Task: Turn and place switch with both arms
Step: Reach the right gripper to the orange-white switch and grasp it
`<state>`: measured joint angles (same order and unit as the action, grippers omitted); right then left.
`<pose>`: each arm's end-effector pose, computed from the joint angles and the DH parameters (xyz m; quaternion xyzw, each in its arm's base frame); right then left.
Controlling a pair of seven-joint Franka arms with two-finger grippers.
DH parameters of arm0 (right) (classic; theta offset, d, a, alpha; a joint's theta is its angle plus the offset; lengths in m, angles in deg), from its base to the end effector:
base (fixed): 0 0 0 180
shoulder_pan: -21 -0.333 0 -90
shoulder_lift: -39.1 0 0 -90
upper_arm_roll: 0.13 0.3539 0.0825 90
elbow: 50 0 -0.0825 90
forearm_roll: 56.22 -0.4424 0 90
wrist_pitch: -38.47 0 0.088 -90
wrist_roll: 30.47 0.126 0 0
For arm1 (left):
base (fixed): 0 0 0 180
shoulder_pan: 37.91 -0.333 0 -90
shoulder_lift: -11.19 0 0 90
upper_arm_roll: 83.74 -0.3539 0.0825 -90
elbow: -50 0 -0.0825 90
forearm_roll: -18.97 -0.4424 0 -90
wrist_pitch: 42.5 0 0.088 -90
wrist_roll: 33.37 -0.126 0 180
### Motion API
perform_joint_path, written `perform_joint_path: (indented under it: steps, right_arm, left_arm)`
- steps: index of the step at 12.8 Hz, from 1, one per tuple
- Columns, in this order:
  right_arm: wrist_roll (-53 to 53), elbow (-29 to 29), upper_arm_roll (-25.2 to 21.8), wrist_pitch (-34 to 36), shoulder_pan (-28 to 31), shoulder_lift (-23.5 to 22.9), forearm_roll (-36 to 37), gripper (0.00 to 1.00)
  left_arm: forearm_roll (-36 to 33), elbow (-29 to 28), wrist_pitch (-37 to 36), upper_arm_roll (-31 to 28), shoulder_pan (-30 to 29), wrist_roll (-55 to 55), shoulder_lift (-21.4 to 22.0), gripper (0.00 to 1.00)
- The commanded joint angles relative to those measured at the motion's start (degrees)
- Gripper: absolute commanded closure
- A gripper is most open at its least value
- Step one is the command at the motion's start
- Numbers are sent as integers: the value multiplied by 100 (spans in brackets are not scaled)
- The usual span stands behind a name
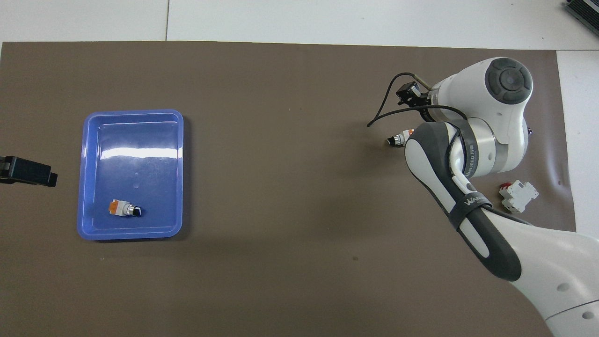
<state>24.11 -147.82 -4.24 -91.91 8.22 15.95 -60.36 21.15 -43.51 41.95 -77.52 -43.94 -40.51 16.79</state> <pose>0.7345 0.1199 0.3598 -0.9108 0.4042 -0.0622 0.0566 0.5671 -0.0101 0.6605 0.9973 -0.0647 -0.0296 0.0155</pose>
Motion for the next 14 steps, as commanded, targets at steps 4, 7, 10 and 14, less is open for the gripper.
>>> perform_joint_path:
  steps: [4,7,10,14]
  right_arm:
    - [298,-773,-2,-311,320,180,-1148,0]
    - [289,-1098,-2,-497,330,206,-1607,0]
    - [254,-1187,-2,-567,418,128,-1625,0]
    - [236,-1179,7,-777,453,-40,-1633,16]
  left_arm:
    - [28,-177,-8,11,-38,29,170,0]
    - [28,-177,-8,11,-38,29,170,0]
    - [28,-177,-8,11,-38,29,170,0]
    - [28,-177,-8,20,-38,29,170,0]
